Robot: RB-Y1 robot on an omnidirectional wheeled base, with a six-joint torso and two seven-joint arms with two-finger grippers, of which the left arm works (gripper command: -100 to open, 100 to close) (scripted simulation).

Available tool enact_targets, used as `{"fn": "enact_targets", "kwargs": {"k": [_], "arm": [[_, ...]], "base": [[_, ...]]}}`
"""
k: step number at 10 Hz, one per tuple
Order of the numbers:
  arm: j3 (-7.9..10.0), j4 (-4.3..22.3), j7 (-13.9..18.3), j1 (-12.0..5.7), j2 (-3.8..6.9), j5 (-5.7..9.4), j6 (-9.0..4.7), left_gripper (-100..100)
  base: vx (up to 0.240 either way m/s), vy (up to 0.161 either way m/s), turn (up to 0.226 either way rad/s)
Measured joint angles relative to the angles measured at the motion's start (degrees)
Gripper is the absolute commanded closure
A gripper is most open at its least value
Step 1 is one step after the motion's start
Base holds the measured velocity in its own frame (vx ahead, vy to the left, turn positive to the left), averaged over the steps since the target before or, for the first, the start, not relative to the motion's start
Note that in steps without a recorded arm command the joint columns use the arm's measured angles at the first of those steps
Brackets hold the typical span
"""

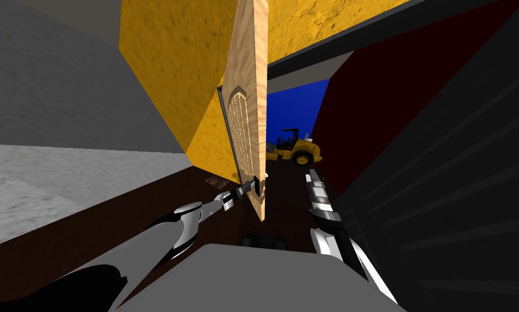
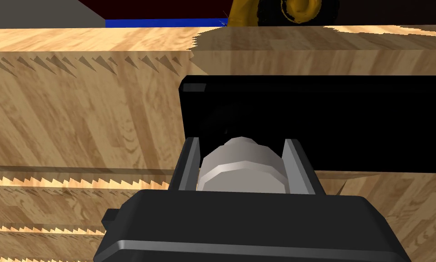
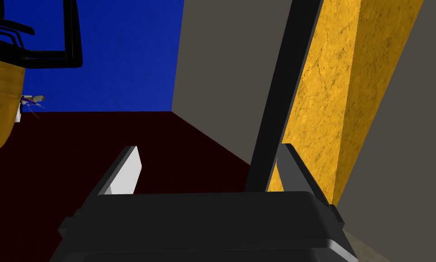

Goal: Pull the door open

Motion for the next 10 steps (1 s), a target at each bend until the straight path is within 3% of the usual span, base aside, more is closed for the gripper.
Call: {"fn": "enact_targets", "kwargs": {"k": [3, 8, 10], "arm": [[-1.06, -0.1, 0.3, -0.79, -0.09, 0.32, -0.55, 100], [-5.60, 4.6, 2.5, -3.10, -1.75, 0.50, -4.83, 100], [-7.16, 4.8, 3.0, -3.70, -1.76, 0.66, -5.63, 100]], "base": [[-0.073, 0.188, -0.099], [-0.086, 0.217, -0.080], [-0.051, 0.194, -0.083]]}}
